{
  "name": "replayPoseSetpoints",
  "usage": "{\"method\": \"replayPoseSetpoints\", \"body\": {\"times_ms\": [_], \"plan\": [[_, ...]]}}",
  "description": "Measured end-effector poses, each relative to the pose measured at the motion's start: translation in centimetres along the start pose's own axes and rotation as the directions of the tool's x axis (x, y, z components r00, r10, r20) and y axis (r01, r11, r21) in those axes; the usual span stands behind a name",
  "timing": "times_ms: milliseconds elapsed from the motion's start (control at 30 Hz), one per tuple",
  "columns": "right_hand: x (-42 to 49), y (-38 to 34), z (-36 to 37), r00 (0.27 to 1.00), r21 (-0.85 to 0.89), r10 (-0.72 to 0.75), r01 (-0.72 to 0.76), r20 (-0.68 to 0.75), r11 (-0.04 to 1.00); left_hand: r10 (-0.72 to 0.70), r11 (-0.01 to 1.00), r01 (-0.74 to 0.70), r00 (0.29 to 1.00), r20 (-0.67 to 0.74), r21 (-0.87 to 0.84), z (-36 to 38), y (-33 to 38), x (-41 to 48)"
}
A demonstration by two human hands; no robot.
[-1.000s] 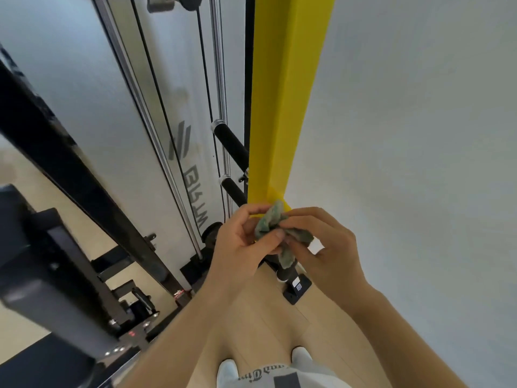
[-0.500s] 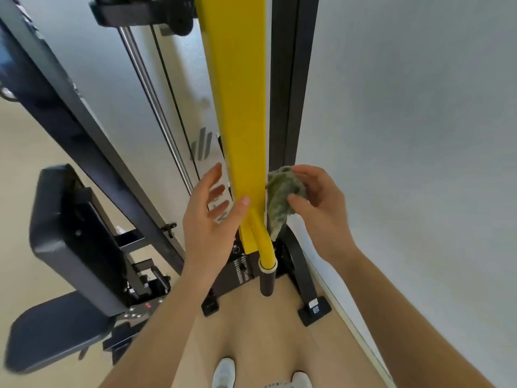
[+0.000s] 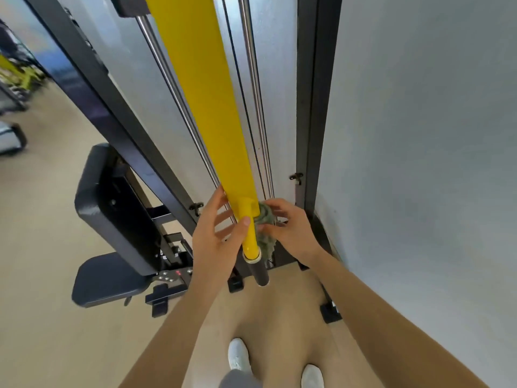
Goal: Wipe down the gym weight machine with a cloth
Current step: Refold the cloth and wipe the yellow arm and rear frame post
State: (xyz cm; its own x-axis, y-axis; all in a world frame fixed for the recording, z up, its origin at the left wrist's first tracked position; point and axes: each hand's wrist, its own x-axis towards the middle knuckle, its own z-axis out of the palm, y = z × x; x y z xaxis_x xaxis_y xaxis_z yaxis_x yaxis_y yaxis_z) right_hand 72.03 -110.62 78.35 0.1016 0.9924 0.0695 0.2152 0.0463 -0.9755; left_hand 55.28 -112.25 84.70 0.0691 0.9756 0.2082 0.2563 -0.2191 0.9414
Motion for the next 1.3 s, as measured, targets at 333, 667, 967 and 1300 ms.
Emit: {"method": "replayPoseSetpoints", "body": {"times_ms": [333,667,967,1300], "plan": [[0.1,0.7,1.2,0.999,0.078,0.036,-0.035,-0.012,0.996,-0.034,0.999,0.034,0.999,0.009,0.034,-1.1,-0.7,0.4],[0.9,0.3,0.5,0.998,0.044,0.028,-0.03,0.051,0.999,-0.019,0.999,0.019,1.0,-0.007,0.05,-1.0,-1.1,0.6],[1.1,-0.1,1.3,0.998,0.093,-0.051,0.047,0.042,0.995,-0.007,0.998,0.009,0.999,-0.039,0.064,-1.4,-1.4,0.4],[1.4,0.8,0.7,0.995,-0.107,0.03,-0.02,0.096,0.994,0.03,0.998,-0.028,0.999,-0.04,0.049,-1.6,-2.0,0.7]]}}
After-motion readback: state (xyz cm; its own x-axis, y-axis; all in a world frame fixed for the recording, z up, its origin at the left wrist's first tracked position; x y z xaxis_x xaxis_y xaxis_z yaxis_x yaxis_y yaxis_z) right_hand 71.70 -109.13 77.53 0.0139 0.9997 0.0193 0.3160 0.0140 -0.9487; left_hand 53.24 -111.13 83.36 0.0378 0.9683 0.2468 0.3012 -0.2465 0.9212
